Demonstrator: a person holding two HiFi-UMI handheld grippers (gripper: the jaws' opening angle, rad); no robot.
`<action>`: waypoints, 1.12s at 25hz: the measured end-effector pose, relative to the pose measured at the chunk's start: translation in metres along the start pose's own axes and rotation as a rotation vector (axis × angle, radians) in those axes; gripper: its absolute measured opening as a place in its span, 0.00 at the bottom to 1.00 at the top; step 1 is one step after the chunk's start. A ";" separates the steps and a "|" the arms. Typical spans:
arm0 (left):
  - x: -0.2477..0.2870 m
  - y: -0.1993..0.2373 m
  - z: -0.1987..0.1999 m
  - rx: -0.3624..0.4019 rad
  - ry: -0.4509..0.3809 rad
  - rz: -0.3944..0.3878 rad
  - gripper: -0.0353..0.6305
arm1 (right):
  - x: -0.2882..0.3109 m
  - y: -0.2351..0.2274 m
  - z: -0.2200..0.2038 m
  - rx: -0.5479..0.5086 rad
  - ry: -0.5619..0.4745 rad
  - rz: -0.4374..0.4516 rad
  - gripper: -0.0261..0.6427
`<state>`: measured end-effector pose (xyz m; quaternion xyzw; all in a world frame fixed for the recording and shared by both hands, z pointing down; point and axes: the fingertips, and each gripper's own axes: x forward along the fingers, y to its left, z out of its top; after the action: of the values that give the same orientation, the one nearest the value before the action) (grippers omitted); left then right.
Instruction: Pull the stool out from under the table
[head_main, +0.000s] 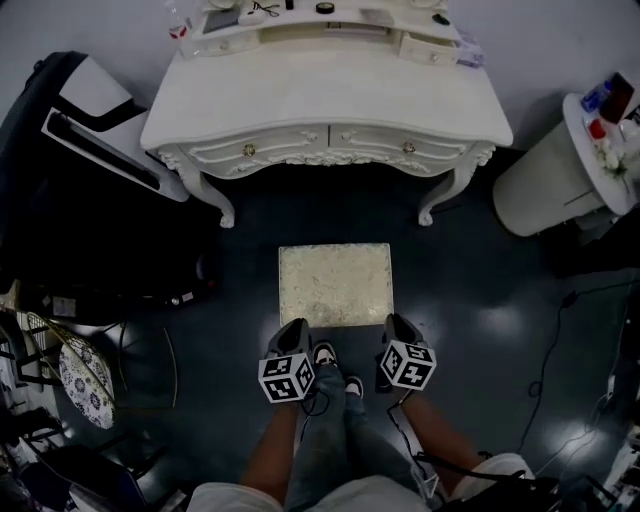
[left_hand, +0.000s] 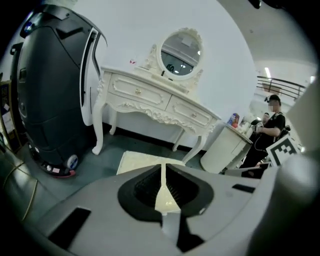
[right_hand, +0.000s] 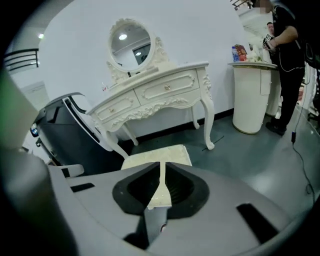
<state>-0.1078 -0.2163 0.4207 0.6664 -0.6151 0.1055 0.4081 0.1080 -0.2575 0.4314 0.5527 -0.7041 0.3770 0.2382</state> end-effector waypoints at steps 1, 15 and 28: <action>-0.007 -0.010 0.012 0.015 -0.013 -0.019 0.11 | -0.010 0.010 0.011 0.001 -0.016 0.018 0.08; -0.092 -0.128 0.129 0.214 -0.114 -0.132 0.07 | -0.114 0.081 0.111 -0.124 -0.113 0.153 0.06; -0.176 -0.224 0.248 0.217 -0.354 -0.209 0.07 | -0.215 0.111 0.219 -0.204 -0.328 0.249 0.05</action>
<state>-0.0335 -0.2744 0.0555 0.7747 -0.5896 0.0097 0.2283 0.0786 -0.2906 0.1082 0.4884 -0.8307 0.2354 0.1268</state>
